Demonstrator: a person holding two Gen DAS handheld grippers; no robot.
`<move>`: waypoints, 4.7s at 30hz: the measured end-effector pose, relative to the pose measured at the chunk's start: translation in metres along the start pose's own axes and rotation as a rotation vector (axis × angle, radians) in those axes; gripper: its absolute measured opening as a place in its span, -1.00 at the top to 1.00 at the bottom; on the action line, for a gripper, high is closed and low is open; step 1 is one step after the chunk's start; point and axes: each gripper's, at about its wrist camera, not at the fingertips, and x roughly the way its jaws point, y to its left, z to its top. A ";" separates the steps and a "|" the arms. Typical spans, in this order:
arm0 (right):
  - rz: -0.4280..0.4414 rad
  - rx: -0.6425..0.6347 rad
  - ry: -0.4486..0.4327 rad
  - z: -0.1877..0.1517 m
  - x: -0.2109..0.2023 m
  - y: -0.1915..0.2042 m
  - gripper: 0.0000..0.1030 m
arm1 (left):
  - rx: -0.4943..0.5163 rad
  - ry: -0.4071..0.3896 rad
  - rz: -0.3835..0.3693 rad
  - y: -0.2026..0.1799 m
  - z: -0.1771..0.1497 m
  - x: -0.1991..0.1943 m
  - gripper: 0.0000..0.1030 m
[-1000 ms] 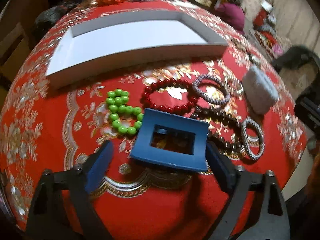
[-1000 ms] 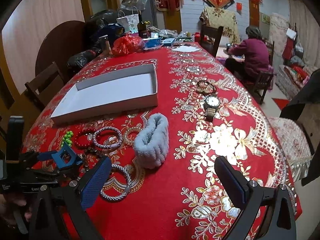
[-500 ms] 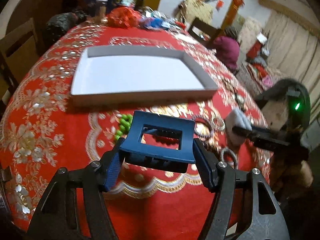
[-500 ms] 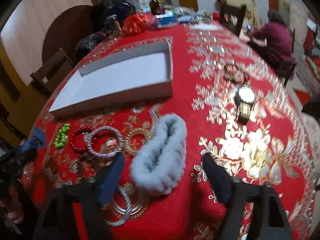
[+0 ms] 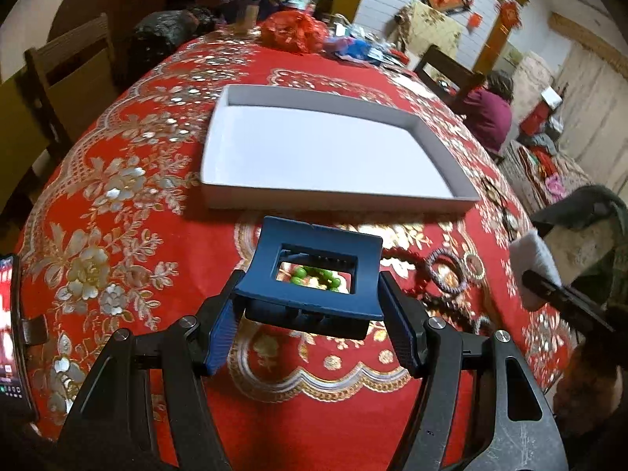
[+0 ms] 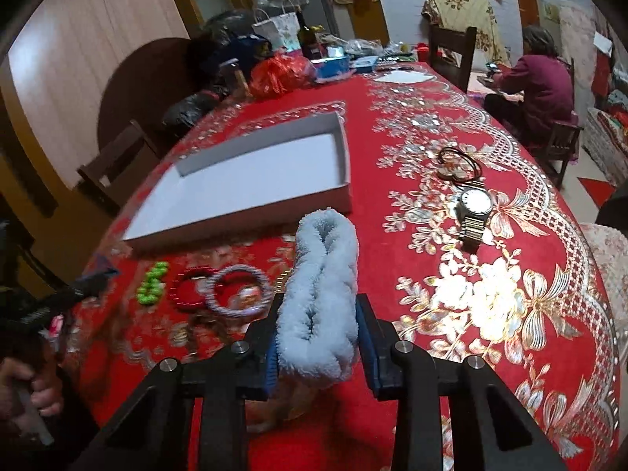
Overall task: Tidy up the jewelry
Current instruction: 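Carry the blue clip and grey scrunchie over the white box lid with both grippers, then release the blue clip and grey scrunchie into the white box lid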
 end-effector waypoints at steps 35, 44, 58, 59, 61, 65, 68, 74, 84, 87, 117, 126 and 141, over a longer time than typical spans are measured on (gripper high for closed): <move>0.003 -0.112 0.055 -0.019 0.010 0.071 0.37 | 0.142 0.062 0.062 -0.045 -0.028 0.009 -0.28; -0.006 -0.121 0.059 -0.020 0.013 0.073 0.37 | 0.135 0.061 0.055 -0.043 -0.027 0.008 -0.28; -0.018 -0.105 0.040 -0.010 0.014 0.073 0.37 | 0.123 0.049 0.049 -0.038 -0.024 0.003 -0.28; -0.018 -0.101 0.038 -0.008 0.014 0.073 0.37 | 0.121 0.047 0.050 -0.038 -0.024 0.003 -0.28; -0.020 -0.097 0.035 -0.006 0.015 0.072 0.37 | 0.119 0.045 0.053 -0.037 -0.022 0.002 -0.28; -0.016 -0.085 0.030 0.000 0.015 0.072 0.37 | 0.107 0.045 0.052 -0.035 -0.018 0.001 -0.28; 0.002 -0.064 0.022 0.013 0.015 0.070 0.37 | 0.111 0.026 0.061 -0.038 -0.005 -0.003 -0.28; 0.008 -0.041 -0.022 0.060 0.014 0.064 0.37 | 0.130 -0.048 0.072 -0.046 0.048 -0.011 -0.28; 0.043 -0.006 -0.048 0.124 0.059 0.045 0.37 | 0.090 -0.017 0.068 -0.010 0.126 0.050 -0.28; 0.046 -0.014 -0.030 0.125 0.083 0.043 0.37 | 0.077 -0.007 0.059 0.004 0.128 0.075 -0.28; -0.038 0.022 0.013 0.130 0.117 0.013 0.07 | 0.054 0.074 0.150 0.032 0.116 0.121 -0.38; -0.021 0.020 -0.047 0.119 0.071 0.015 0.07 | 0.054 -0.007 0.076 0.024 0.115 0.083 -0.49; -0.010 -0.064 0.031 0.026 0.026 0.010 0.07 | 0.059 0.035 0.035 0.008 0.048 0.038 -0.49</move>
